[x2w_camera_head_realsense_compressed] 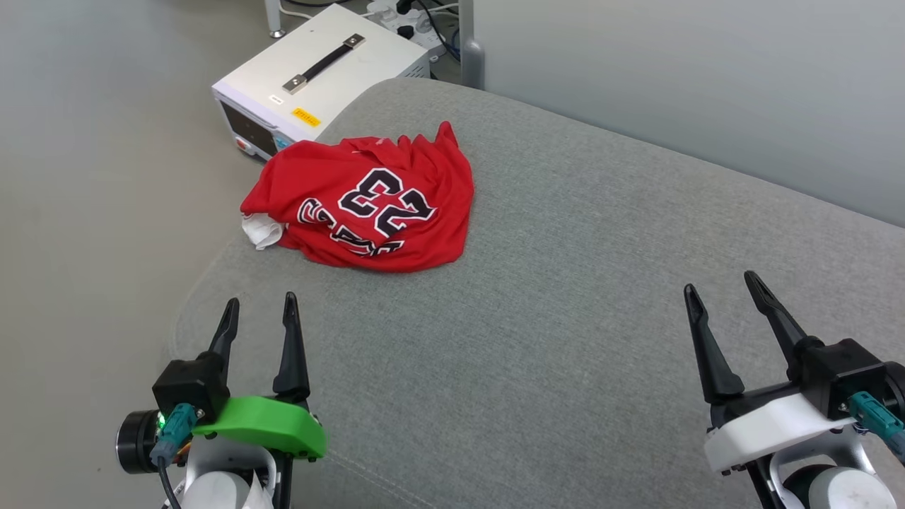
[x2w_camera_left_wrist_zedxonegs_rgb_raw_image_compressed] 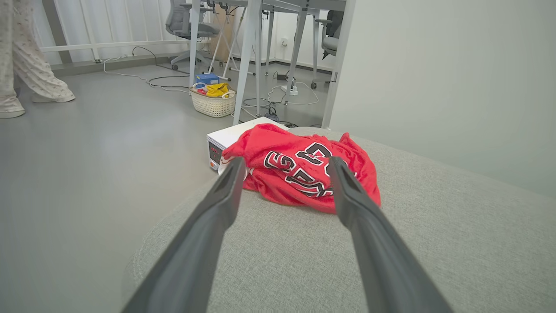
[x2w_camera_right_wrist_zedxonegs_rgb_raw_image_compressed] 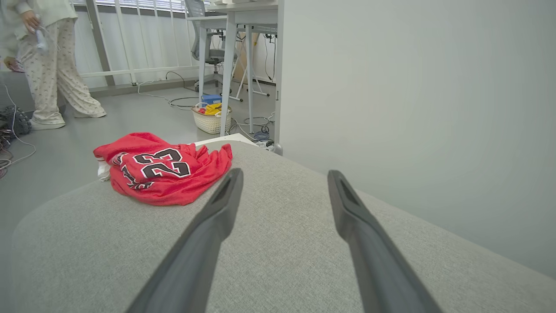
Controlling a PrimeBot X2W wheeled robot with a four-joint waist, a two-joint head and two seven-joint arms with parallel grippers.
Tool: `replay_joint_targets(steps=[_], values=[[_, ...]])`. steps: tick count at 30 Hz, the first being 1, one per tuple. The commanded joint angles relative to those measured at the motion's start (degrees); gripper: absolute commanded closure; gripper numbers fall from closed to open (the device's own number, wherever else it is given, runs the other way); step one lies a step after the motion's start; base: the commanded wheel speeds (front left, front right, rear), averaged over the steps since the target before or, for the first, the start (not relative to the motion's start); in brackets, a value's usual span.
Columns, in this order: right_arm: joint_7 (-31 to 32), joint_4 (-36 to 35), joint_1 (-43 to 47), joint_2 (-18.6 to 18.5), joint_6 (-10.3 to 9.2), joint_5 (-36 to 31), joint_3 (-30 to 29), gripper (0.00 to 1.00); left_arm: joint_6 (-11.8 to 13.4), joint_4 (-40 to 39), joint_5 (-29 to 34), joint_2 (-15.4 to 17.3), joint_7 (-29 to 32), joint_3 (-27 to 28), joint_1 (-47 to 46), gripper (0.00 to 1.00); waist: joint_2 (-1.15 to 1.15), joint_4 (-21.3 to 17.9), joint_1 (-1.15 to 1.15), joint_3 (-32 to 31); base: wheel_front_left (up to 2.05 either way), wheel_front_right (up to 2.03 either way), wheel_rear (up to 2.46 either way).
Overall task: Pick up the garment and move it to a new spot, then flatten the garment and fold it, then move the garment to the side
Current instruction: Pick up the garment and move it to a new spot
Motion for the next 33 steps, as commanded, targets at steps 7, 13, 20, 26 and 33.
replay_joint_targets(steps=[7, 13, 20, 26, 33], values=[[-0.38, -1.79, 0.11, -0.97, -0.04, 0.89, -0.04, 0.00, 0.34, -0.01, -2.45, -0.23, -1.39, -0.75, -0.41, 0.00, 0.00, 3.01, 0.00, 0.71, -0.07, -0.07, -0.07], [-0.50, -2.61, 0.15, -1.48, -0.04, 1.48, 0.02, 0.00, 0.60, -0.08, -3.39, -0.25, -2.10, -1.21, -0.44, 0.00, 0.00, 4.68, 0.00, 1.29, -0.02, -0.02, -0.02], [-0.21, -3.81, -0.40, -2.26, -0.05, 1.87, 0.03, 0.00, 1.06, -0.37, -4.29, -0.26, -2.91, -1.31, -0.59, 0.00, 0.00, 5.96, 0.00, 2.97, 0.00, 0.00, 0.00], [0.96, -5.68, -2.16, -3.81, -0.05, 2.34, -0.15, 0.00, 1.24, 0.82, -6.24, -0.28, -3.65, -2.14, -2.90, 0.00, 0.00, 4.55, 0.00, 6.91, 0.00, 0.00, 0.00], [2.76, -8.61, -4.90, -6.46, -0.05, 3.31, -1.08, 0.00, -1.02, 7.72, -7.57, 0.54, -3.35, -2.90, -12.72, 0.00, 0.00, 0.52, 0.00, 12.95, 0.00, 0.00, 0.00]])
